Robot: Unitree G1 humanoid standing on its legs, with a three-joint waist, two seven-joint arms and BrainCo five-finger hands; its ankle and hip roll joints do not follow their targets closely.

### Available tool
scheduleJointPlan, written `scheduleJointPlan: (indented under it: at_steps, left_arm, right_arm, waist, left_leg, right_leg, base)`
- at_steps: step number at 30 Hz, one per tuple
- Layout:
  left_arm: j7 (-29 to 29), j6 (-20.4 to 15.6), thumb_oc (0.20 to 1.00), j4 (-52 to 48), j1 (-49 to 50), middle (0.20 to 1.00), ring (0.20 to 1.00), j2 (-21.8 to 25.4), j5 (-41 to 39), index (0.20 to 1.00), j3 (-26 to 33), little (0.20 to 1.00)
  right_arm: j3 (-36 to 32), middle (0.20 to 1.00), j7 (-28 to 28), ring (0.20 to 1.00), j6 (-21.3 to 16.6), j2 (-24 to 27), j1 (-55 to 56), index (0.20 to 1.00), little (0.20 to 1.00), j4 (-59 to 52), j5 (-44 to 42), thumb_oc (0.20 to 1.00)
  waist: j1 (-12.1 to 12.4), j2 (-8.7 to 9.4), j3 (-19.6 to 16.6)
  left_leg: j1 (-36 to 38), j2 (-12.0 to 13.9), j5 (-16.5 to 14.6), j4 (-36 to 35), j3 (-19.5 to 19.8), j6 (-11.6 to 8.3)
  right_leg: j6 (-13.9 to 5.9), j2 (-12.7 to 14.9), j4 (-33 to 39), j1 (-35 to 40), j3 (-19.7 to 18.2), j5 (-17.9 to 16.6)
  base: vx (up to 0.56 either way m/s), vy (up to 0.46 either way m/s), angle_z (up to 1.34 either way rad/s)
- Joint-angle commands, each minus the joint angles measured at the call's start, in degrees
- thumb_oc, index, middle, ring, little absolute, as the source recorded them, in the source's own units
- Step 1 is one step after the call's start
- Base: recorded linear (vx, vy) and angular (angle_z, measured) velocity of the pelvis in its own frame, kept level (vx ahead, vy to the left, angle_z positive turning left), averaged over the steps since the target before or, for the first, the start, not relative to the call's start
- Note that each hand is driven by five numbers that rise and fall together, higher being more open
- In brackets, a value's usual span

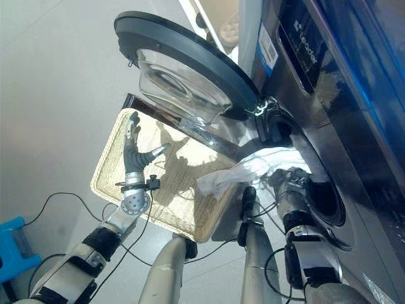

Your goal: Put the clothes into the washing machine.

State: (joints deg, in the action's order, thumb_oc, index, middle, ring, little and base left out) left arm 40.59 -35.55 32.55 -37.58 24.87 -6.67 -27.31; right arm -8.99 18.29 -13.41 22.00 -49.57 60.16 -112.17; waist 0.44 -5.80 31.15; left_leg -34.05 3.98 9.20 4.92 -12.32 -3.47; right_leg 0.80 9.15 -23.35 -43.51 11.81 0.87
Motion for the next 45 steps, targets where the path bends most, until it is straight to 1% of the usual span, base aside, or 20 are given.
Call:
scheduleJointPlan:
  at_steps: [1,7,8,9,12,15,17,18,19,20,23,24,25,26,27,28,29,37,41,45]
  left_arm:
    - [-1.91,-0.34,1.0,-3.49,-1.53,1.0,1.0,0.52,-3.87,1.0,0.78,1.0]
    - [-2.96,1.52,1.0,-6.9,-0.69,1.0,1.0,2.77,-5.65,1.0,0.17,1.0]
    - [-2.74,2.2,1.0,-7.98,-0.14,1.0,1.0,3.42,-6.04,1.0,-0.13,1.0]
    - [-2.7,2.31,1.0,-8.1,-0.12,1.0,1.0,3.43,-6.05,1.0,-0.14,1.0]
    - [-2.53,3.1,1.0,-9.19,0.76,1.0,1.0,4.3,-6.56,1.0,-0.38,1.0]
    - [-1.73,3.43,1.0,-9.8,1.32,1.0,1.0,4.64,-6.48,1.0,-0.64,1.0]
    - [-1.06,3.81,1.0,-10.16,1.46,1.0,1.0,4.79,-6.45,1.0,-1.13,1.0]
    - [-0.97,3.87,1.0,-10.2,1.51,1.0,1.0,4.78,-6.46,1.0,-1.25,1.0]
    - [-0.8,4.01,1.0,-10.2,1.52,1.0,1.0,4.65,-6.35,1.0,-1.5,1.0]
    - [-0.67,4.2,1.0,-10.02,1.43,1.0,1.0,4.25,-6.11,1.0,-1.63,1.0]
    - [-0.52,4.48,1.0,-10.06,1.14,1.0,1.0,4.13,-5.56,1.0,-1.82,1.0]
    - [-0.68,4.71,1.0,-10.05,0.8,1.0,1.0,4.24,-5.29,1.0,-2.02,1.0]
    - [-0.87,4.75,1.0,-10.0,0.41,1.0,1.0,4.42,-5.48,1.0,-2.08,1.0]
    - [-0.87,4.75,1.0,-10.0,0.41,1.0,1.0,4.42,-5.48,1.0,-2.08,1.0]
    - [-1.18,4.9,1.0,-10.05,0.18,1.0,1.0,4.71,-5.91,1.0,-2.17,1.0]
    - [-2.04,4.75,1.0,-9.6,-0.22,1.0,1.0,4.94,-6.02,1.0,-2.04,1.0]
    - [-2.11,4.59,1.0,-9.37,-0.22,1.0,1.0,4.74,-5.69,1.0,-2.24,1.0]
    - [-2.3,5.36,1.0,-10.23,0.25,1.0,1.0,3.83,-4.3,1.0,-2.77,1.0]
    - [-2.24,5.86,1.0,-10.95,0.51,1.0,1.0,3.84,-4.39,1.0,-3.11,1.0]
    - [-2.59,5.19,1.0,-10.75,0.68,1.0,1.0,3.34,-4.17,1.0,-2.98,1.0]
  right_arm:
    - [-2.36,0.2,-4.42,0.2,-5.39,5.79,-0.64,0.2,0.2,0.55,-0.83,0.2]
    - [-3.89,0.2,-10.32,0.2,-11.85,10.33,-2.37,0.2,0.2,0.77,-0.83,0.2]
    - [-4.72,0.2,-13.91,0.2,-15.68,11.41,-2.92,0.2,0.2,0.29,-0.83,0.2]
    - [-4.73,0.2,-14.25,0.2,-15.88,11.48,-3.01,0.2,0.2,0.13,-0.83,0.2]
    - [-6.03,0.2,-20.17,0.2,-23.02,13.15,-3.1,0.2,0.2,-1.27,-0.83,0.2]
    - [-7.62,0.2,-27.57,0.2,-32.78,14.2,-3.0,0.2,0.2,-2.86,-0.83,0.2]
    - [-8.33,0.2,-30.29,0.2,-35.91,14.81,-2.9,0.2,0.2,-3.31,-0.83,0.2]
    - [-8.23,0.278,-30.88,0.278,-35.88,14.97,-2.91,0.278,0.278,-3.13,-0.83,0.278]
    - [-7.65,1.0,-32.46,1.0,-33.78,15.36,-3.03,1.0,1.0,-2.12,-0.83,1.0]
    - [-6.89,1.0,-33.18,1.0,-28.05,16.31,-3.37,1.0,1.0,-0.03,-0.83,1.0]
    - [-5.63,1.0,-33.15,1.0,-18.41,17.14,-3.61,1.0,1.0,1.72,-0.83,1.0]
    - [-3.24,1.0,-36.09,1.0,-6.99,17.82,-3.05,1.0,1.0,4.5,3.4,1.0]
    - [-2.44,1.0,-37.63,1.0,-3.15,17.95,-2.93,1.0,1.0,5.03,7.43,1.0]
    - [-2.44,1.0,-37.63,1.0,-3.15,17.95,-2.93,1.0,1.0,5.03,7.43,1.0]
    - [-1.2,1.0,-38.97,1.0,-0.03,18.1,-2.56,1.0,1.0,6.04,10.11,1.0]
    - [0.62,1.0,-42.49,1.0,8.65,18.93,-1.91,1.0,1.0,9.27,14.99,1.0]
    - [0.92,1.0,-43.02,1.0,10.76,19.2,-1.65,1.0,1.0,10.65,16.34,1.0]
    - [3.31,1.0,-53.28,1.0,15.29,22.53,-4.34,1.0,1.0,15.92,27.59,1.0]
    - [4.86,1.0,-54.28,1.0,15.55,23.34,-4.91,1.0,1.0,16.35,34.07,1.0]
    - [7.78,1.0,-55.17,1.0,15.84,23.46,-5.82,1.0,1.0,16.16,46.99,1.0]
  waist:
    - [-0.62,-2.31,-1.36]
    - [-0.34,-2.21,-1.36]
    - [-0.27,-2.17,-1.36]
    - [-0.24,-2.17,-1.36]
    - [-0.36,-1.98,-1.36]
    - [-0.54,-1.85,-1.36]
    - [-0.64,-1.87,-1.36]
    - [-0.65,-1.89,-1.36]
    - [-0.65,-1.88,-1.36]
    - [-0.72,-1.96,-1.36]
    - [-0.7,-1.9,-1.36]
    - [-0.67,-1.73,-1.36]
    - [-0.65,-1.64,-1.36]
    - [-0.65,-1.64,-1.36]
    - [-0.59,-1.51,-1.36]
    - [-0.44,-1.13,-1.36]
    - [-0.34,-1.04,-1.36]
    - [0.84,-1.45,-1.36]
    - [0.92,-1.61,-1.36]
    - [1.01,-1.78,-1.36]
  left_leg:
    - [-3.76,-4.06,-8.18,9.03,-0.76,-1.35]
    - [-3.98,-4.19,-8.62,9.42,-0.51,-1.19]
    - [-4.1,-4.17,-8.64,9.4,-0.45,-1.14]
    - [-4.11,-4.16,-8.64,9.38,-0.45,-1.13]
    - [-3.41,-3.98,-9.34,9.4,-0.5,-1.15]
    - [-3.82,-3.91,-8.96,9.36,-0.71,-0.9]
    - [-3.89,-3.91,-8.98,9.38,-0.77,-0.82]
    - [-3.85,-3.94,-9.03,9.41,-0.77,-0.81]
    - [-3.78,-3.93,-9.12,9.5,-0.81,-0.8]
    - [-3.61,-3.91,-9.38,9.75,-0.96,-0.85]
    - [-3.7,-3.94,-9.4,10.01,-1.03,-0.8]
    - [-3.39,-3.98,-9.62,9.94,-1.01,-0.73]
    - [-3.64,-4.03,-9.22,9.83,-1.07,-0.6]
    - [-3.64,-4.03,-9.22,9.83,-1.07,-0.6]
    - [-3.32,-4.04,-9.58,9.99,-1.07,-0.67]
    - [-3.37,-3.93,-9.55,10.15,-1.17,-0.61]
    - [-3.4,-3.88,-9.56,10.19,-1.16,-0.56]
    - [-4.27,-4.31,-9.63,10.93,-0.75,-0.15]
    - [-4.37,-4.36,-10.31,11.62,-0.69,-0.05]
    - [-4.77,-4.45,-10.4,11.81,-0.69,0.19]
  right_leg:
    - [-7.61,0.74,1.22,1.06,3.21,-2.44]
    - [-7.68,0.88,0.83,0.75,3.38,-2.52]
    - [-7.71,0.75,0.86,0.61,3.29,-2.64]
    - [-7.71,0.74,0.88,0.6,3.28,-2.66]
    - [-7.93,0.69,0.55,1.13,3.12,-2.05]
    - [-7.82,0.58,0.67,0.74,3.18,-2.58]
    - [-7.84,0.57,0.63,0.63,3.15,-2.72]
    - [-7.82,0.55,0.61,0.65,3.12,-2.7]
    - [-7.81,0.59,0.53,0.67,3.12,-2.65]
    - [-7.84,0.75,0.31,0.81,3.1,-2.36]
    - [-7.74,0.84,0.23,0.7,3.11,-2.38]
    - [-7.8,0.9,0.05,0.96,3.17,-2.03]
    - [-7.61,0.9,0.23,0.75,3.32,-2.38]
    - [-7.61,0.9,0.23,0.75,3.32,-2.38]
    - [-7.67,0.85,0.1,1.06,3.31,-2.01]
    - [-7.53,0.88,0.19,1.21,3.6,-2.04]
    - [-7.52,0.94,0.21,1.28,3.72,-2.05]
    - [-7.34,1.19,0.07,0.96,4.48,-2.26]
    - [-7.51,1.37,-0.61,0.85,4.4,-1.71]
    - [-7.52,1.41,-0.95,0.27,4.3,-1.66]
  base:
    - [0.0,0.0,0.0]
    - [0.0,-0.012,0.03]
    - [0.0,0.0,0.0]
    - [0.0,0.0,0.0]
    - [0.0,0.0,0.0]
    - [0.0,0.0,0.0]
    - [0.0,0.0,0.0]
    - [0.0,0.0,0.0]
    - [0.0,0.0,0.0]
    - [0.0,0.0,0.0]
    - [0.01,0.007,0.0]
    - [0.0,0.0,0.0]
    - [0.0,0.0,0.0]
    - [0.0,0.0,0.0]
    - [0.0,0.0,0.0]
    - [0.03,-0.037,0.01]
    - [0.02,-0.054,0.04]
    - [0.01,-0.013,0.03]
    - [0.01,0.006,0.01]
    - [0.0,0.006,-0.01]
